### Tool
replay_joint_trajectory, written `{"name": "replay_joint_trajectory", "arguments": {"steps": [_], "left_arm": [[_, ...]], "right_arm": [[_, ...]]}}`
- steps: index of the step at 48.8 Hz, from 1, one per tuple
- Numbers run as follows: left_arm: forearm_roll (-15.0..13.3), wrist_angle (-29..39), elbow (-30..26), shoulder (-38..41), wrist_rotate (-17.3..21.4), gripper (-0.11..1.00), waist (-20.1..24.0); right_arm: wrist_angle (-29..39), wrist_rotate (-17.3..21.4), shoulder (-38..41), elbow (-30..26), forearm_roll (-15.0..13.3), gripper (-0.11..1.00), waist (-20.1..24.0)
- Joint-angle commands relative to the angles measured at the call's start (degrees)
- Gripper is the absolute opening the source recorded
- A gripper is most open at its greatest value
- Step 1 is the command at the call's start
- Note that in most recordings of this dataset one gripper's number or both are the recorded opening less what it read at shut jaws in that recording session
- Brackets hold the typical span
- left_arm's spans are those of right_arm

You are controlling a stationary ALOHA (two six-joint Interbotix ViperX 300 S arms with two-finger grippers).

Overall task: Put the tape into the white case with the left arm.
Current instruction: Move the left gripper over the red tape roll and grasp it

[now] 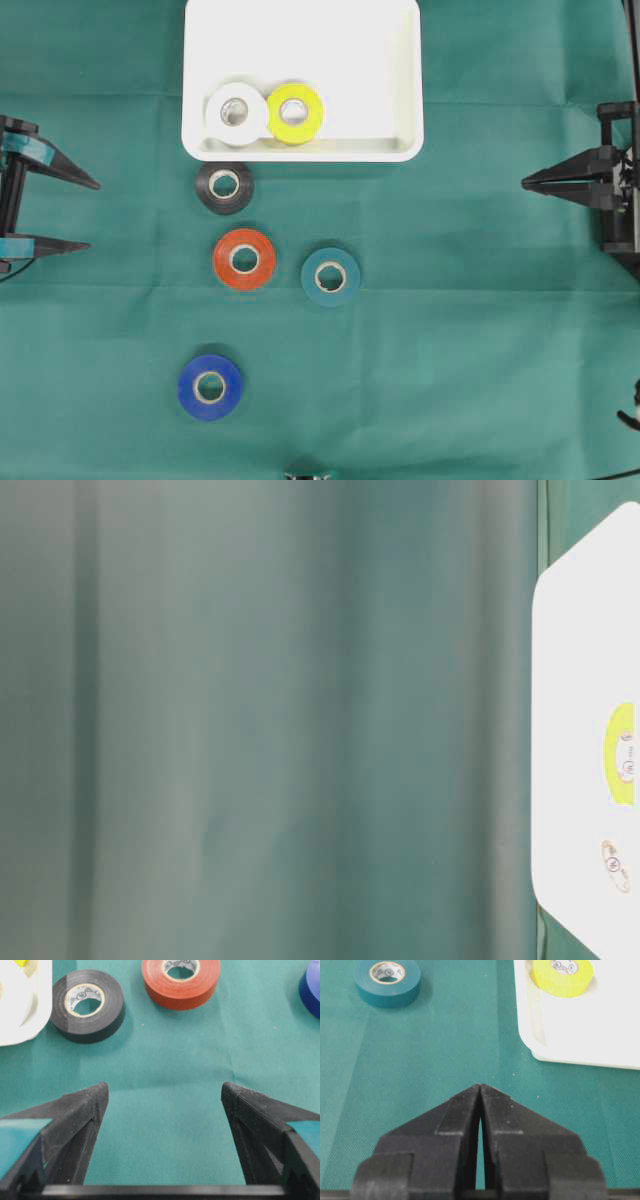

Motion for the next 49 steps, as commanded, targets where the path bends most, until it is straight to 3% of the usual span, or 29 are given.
{"name": "replay_joint_trajectory", "arguments": {"steps": [1,19,32,49], "left_arm": [[0.09,-1.93,-2.37,2.02,0.09,0.90,-0.18],[0.35,-5.45,-9.93,19.25,0.79,0.90,1.67],[0.18,-5.54,-17.67,31.38,8.53,0.89,3.78],[0.09,-5.27,-28.39,45.18,8.35,0.89,3.96]], "right_arm": [[-0.53,0.09,0.26,-0.79,-0.18,-0.10,-0.09],[-0.53,0.09,0.26,-0.79,-0.18,-0.10,-0.18],[-0.53,0.09,0.26,-0.70,-0.18,-0.10,-0.09],[-0.62,0.09,0.26,-0.70,-0.18,-0.10,-0.18]]}}
